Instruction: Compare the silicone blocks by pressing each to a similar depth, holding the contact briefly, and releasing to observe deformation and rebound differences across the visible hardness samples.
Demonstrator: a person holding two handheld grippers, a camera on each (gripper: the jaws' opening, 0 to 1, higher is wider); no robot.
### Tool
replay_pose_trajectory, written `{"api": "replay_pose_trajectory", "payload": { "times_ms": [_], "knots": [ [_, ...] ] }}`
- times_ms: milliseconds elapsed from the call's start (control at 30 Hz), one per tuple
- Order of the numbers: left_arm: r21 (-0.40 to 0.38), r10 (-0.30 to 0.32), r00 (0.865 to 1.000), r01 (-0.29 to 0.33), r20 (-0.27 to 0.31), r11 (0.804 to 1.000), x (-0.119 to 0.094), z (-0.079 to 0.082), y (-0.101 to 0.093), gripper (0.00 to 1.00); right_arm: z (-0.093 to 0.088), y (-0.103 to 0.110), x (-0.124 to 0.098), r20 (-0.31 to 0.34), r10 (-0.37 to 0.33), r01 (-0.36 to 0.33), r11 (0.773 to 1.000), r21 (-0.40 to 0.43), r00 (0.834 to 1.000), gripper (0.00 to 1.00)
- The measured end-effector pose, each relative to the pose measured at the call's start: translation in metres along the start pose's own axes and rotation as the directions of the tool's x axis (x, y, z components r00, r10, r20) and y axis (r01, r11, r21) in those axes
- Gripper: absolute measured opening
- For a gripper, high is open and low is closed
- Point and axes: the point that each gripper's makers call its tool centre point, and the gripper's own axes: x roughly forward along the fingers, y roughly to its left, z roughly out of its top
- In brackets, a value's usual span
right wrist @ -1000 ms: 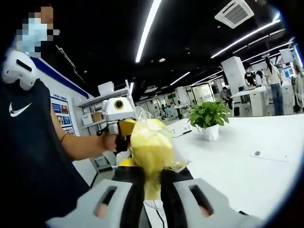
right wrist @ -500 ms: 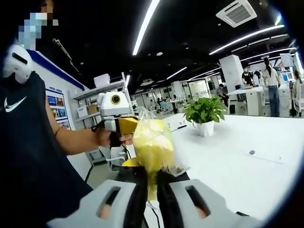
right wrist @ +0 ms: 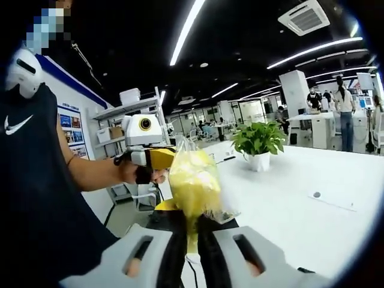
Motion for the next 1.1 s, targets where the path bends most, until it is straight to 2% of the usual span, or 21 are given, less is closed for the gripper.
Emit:
{"api": "replay_pose_trajectory", "payload": {
  "times_ms": [233, 300, 367, 433, 533, 833, 1100],
  "knots": [
    [-0.003, 0.016, 1.0, -0.016, 0.005, 1.0, 0.0005, 0.0021, 0.0014, 0.0, 0.0029, -0.0019, -0.0006, 0.006, -0.013, 0.013, 1.0, -0.018, 1.0, 0.0],
    [-0.009, 0.014, 1.0, -0.014, 0.001, 1.0, 0.0009, 0.001, 0.0013, 0.0, 0.0019, -0.0012, -0.0013, -0.005, -0.011, 0.011, 1.0, -0.006, 1.0, 0.0],
    [-0.02, 0.0, 1.0, 0.0, 0.006, 1.0, 0.001, 0.001, -0.0001, 0.0, 0.002, -0.0004, -0.0026, 0.002, 0.007, -0.007, 0.999, 0.046, 1.0, 0.0],
    [-0.024, -0.01, 1.0, 0.01, -0.001, 1.0, 0.0012, -0.0002, -0.0015, 0.0, 0.0005, -0.0008, -0.0029, -0.005, 0.008, -0.008, 0.999, 0.031, 1.0, 0.0],
    [-0.033, -0.011, 1.0, 0.011, 0.001, 0.999, 0.0004, 0.0008, -0.0019, 0.0, 0.0014, 0.002, -0.0015, -0.006, 0.013, -0.013, 0.999, 0.052, 1.0, 0.01],
    [0.031, 0.015, 1.0, -0.015, 0.005, 0.999, -0.0015, 0.0023, 0.0015, 0.0, 0.0025, 0.0014, 0.0018, -0.01, 0.01, -0.01, 1.0, 0.025, 1.0, 0.0],
    [0.016, 0.04, 0.999, -0.04, -0.004, 0.999, -0.0025, 0.0019, 0.0034, 0.0, 0.0019, 0.0013, 0.0035, -0.003, 0.006, -0.006, 1.0, 0.025, 1.0, 0.0]
  ]
}}
